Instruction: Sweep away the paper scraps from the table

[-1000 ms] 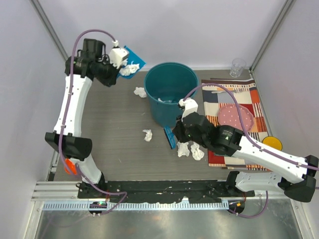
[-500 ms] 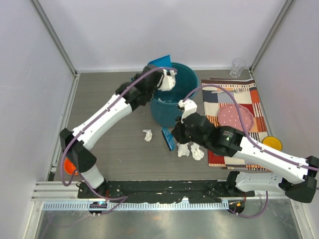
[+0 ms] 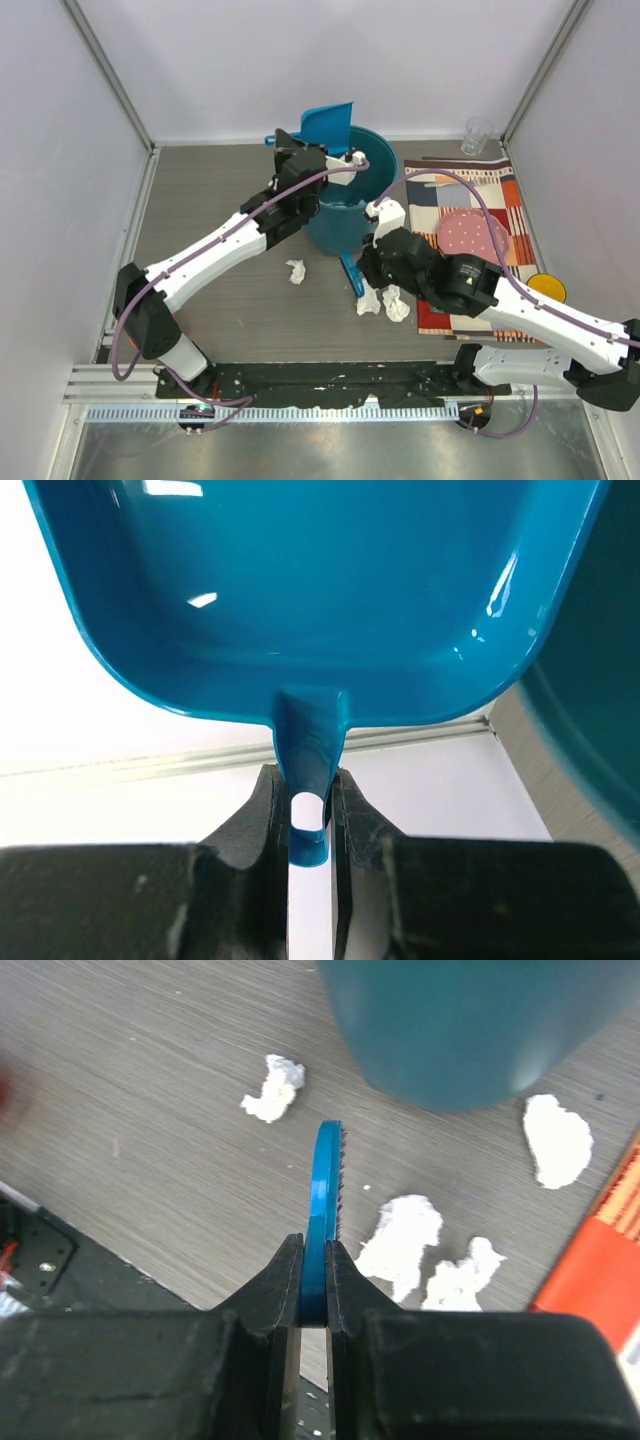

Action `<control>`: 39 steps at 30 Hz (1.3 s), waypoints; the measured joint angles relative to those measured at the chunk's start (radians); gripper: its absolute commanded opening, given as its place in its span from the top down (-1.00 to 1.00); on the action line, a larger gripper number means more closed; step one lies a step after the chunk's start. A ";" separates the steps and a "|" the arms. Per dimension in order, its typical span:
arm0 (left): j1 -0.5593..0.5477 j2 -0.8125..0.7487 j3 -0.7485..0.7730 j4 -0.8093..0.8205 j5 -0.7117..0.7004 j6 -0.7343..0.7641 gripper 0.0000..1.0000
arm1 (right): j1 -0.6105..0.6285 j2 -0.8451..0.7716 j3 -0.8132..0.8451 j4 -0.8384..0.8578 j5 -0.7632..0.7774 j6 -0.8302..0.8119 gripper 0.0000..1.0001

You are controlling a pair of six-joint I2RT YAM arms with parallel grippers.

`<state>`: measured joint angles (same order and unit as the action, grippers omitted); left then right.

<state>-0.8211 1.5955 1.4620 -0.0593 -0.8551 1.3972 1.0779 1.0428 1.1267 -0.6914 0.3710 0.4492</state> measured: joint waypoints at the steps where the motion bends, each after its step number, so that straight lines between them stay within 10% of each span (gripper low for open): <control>1: -0.001 -0.006 0.008 -0.002 -0.003 -0.011 1.00 | 0.000 0.000 0.005 -0.017 0.014 -0.009 0.99; 11: 0.221 -0.090 0.305 -0.486 0.211 -0.546 1.00 | -0.231 -0.130 0.018 -0.098 0.155 -0.144 0.99; 24: 0.589 -0.277 -0.185 -0.759 0.564 -0.798 1.00 | -0.757 0.195 -0.068 0.170 -0.177 -0.409 0.99; 39: 0.607 -0.295 -0.568 -0.835 0.876 -0.804 1.00 | -0.776 0.365 -0.100 0.266 -0.544 -0.358 0.98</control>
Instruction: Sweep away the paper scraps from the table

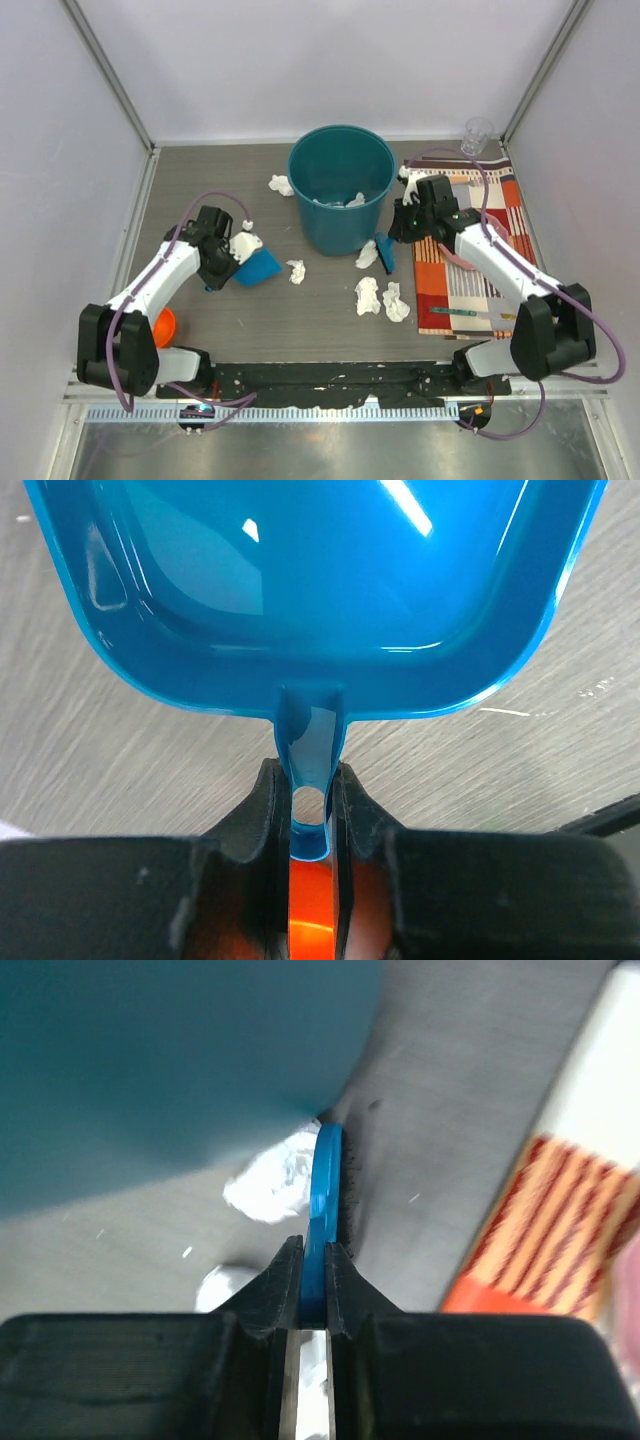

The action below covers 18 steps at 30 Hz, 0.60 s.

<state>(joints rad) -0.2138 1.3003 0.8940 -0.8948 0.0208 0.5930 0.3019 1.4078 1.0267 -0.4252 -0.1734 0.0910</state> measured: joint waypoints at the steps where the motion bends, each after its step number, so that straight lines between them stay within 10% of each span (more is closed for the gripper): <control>1: -0.001 0.004 -0.009 -0.003 0.015 0.005 1.00 | 0.016 -0.025 -0.021 -0.006 -0.009 0.024 0.99; 18: -0.087 0.164 -0.058 0.001 0.017 0.122 1.00 | 0.363 -0.192 -0.074 -0.133 0.135 0.321 0.99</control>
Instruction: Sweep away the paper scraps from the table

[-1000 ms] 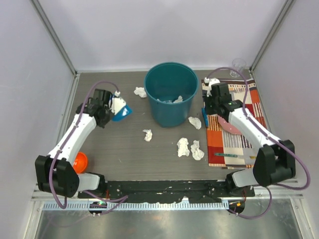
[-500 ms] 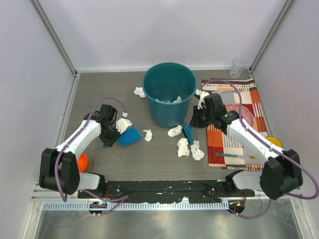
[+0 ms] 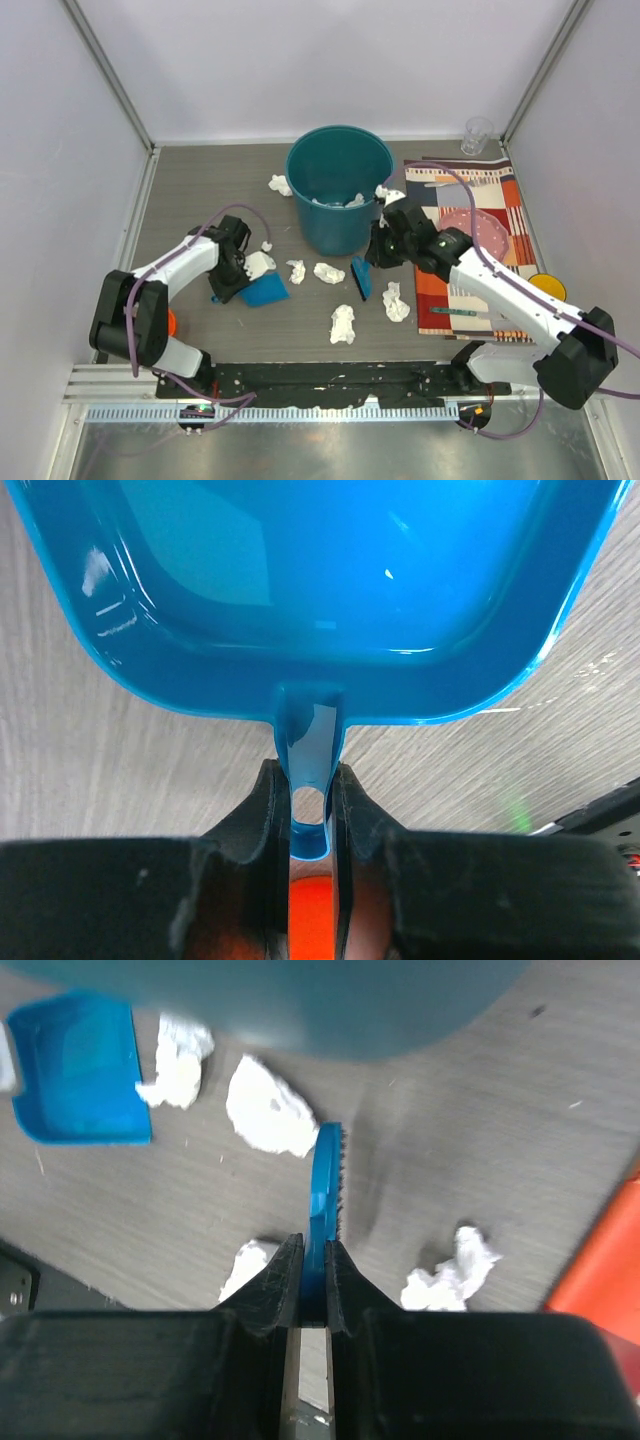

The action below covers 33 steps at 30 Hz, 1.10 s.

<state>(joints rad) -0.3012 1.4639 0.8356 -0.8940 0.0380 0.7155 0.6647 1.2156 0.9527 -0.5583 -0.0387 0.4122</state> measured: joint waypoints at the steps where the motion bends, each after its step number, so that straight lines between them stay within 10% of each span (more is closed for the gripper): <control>1: 0.000 0.006 0.006 -0.001 -0.003 0.013 1.00 | 0.000 0.000 0.032 -0.023 0.034 0.005 0.98; 13: -0.040 0.123 0.120 0.031 -0.022 0.138 1.00 | 0.129 -0.212 -0.110 0.122 0.263 0.007 0.98; 33: -0.132 0.148 0.124 0.069 0.000 0.137 1.00 | 0.348 0.273 0.077 0.299 0.391 -0.128 0.99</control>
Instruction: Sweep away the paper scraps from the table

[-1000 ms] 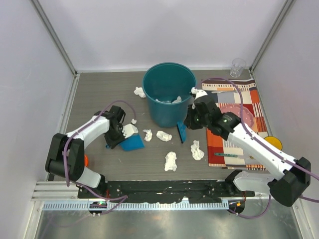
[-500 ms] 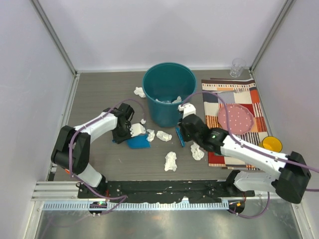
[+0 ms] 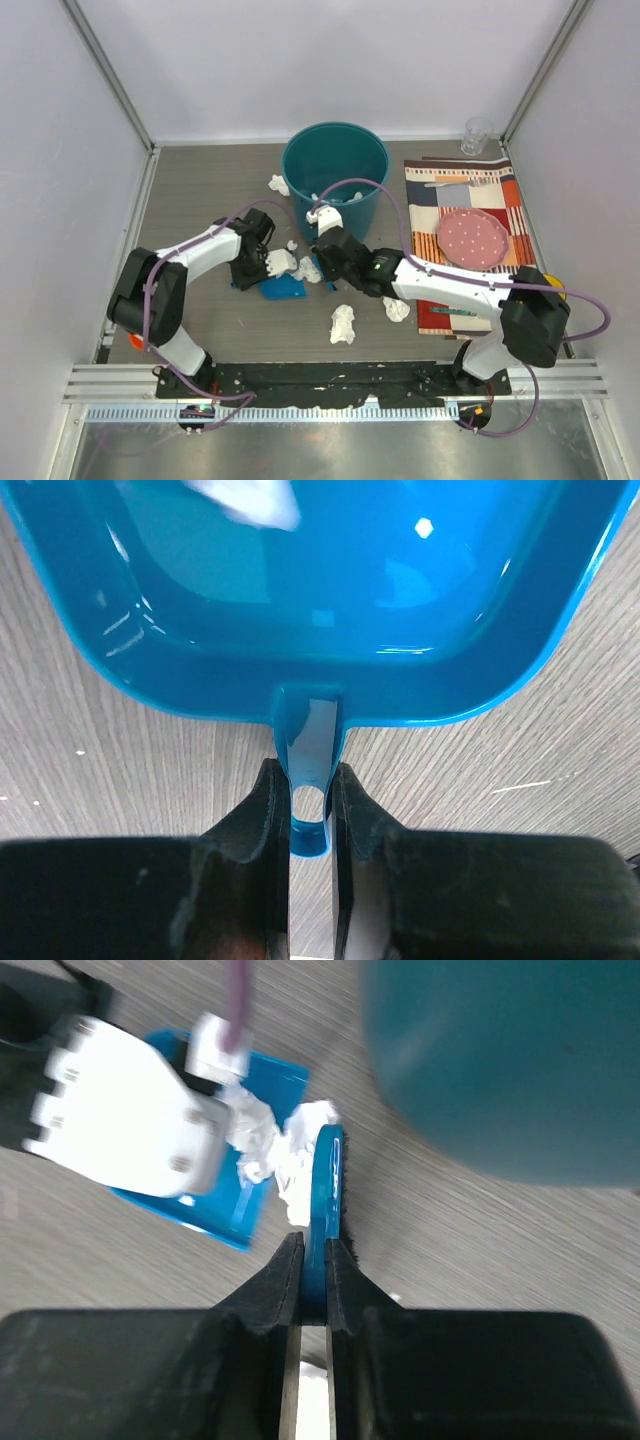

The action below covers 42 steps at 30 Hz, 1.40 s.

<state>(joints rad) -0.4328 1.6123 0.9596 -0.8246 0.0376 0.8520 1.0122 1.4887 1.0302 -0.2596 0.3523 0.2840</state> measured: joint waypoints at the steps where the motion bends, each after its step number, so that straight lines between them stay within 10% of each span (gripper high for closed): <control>1: -0.001 0.007 0.000 0.002 0.001 -0.007 1.00 | 0.003 0.003 0.000 0.027 -0.011 0.024 0.98; 18: 0.043 0.010 -0.012 0.066 0.071 -0.083 1.00 | 0.089 0.076 0.090 0.077 0.025 0.083 0.99; 34: 0.247 -0.122 -0.043 0.115 0.175 -0.144 1.00 | 0.117 -0.269 0.086 -0.056 0.166 0.070 0.99; 42: 0.463 -0.091 0.196 0.030 0.210 -0.158 1.00 | 0.117 -0.294 0.059 -0.086 0.149 0.046 0.99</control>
<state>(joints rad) 0.0299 1.5211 1.1561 -0.7944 0.2474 0.6937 1.1294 1.1950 1.0893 -0.3458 0.5014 0.3298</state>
